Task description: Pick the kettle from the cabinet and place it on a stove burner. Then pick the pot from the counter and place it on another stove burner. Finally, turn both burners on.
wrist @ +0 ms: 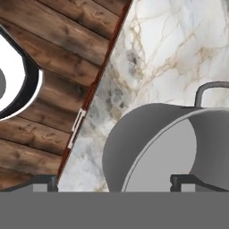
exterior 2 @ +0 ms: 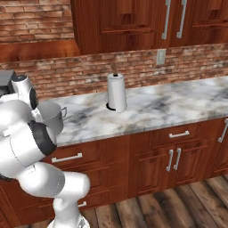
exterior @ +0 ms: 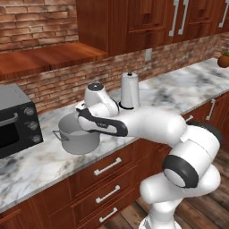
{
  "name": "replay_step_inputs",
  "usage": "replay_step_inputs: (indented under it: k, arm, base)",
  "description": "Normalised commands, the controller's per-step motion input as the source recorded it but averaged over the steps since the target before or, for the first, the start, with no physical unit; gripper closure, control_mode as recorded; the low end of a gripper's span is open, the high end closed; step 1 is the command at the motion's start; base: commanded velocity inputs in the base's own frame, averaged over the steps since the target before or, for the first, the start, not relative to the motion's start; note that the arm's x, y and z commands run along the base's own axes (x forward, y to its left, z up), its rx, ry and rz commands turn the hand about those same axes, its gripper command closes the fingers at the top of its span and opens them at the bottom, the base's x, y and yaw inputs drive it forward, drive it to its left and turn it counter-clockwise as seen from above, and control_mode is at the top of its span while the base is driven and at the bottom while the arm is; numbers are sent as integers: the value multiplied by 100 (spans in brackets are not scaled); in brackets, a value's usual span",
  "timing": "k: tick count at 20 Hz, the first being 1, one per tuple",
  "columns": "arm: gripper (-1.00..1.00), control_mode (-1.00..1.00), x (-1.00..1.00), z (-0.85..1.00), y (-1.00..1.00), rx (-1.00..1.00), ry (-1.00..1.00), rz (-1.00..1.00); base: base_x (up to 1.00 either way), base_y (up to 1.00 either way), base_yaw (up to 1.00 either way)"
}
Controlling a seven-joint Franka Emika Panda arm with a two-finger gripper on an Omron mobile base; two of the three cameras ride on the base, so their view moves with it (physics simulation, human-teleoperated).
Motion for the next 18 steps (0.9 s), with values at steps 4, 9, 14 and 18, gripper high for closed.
replay_step_inputs:
  k: [4,9,14,18]
  arm:
    - [-100,-100,24,-22,9,-3,0,0]
    - [-100,-100,22,-20,11,-3,0,0]
    - [-100,-100,18,-19,7,-2,1,0]
    - [-100,-100,15,-18,4,-2,2,0]
  base:
    - [0,0,0]
    - [0,0,0]
    - [0,0,0]
    - [0,0,0]
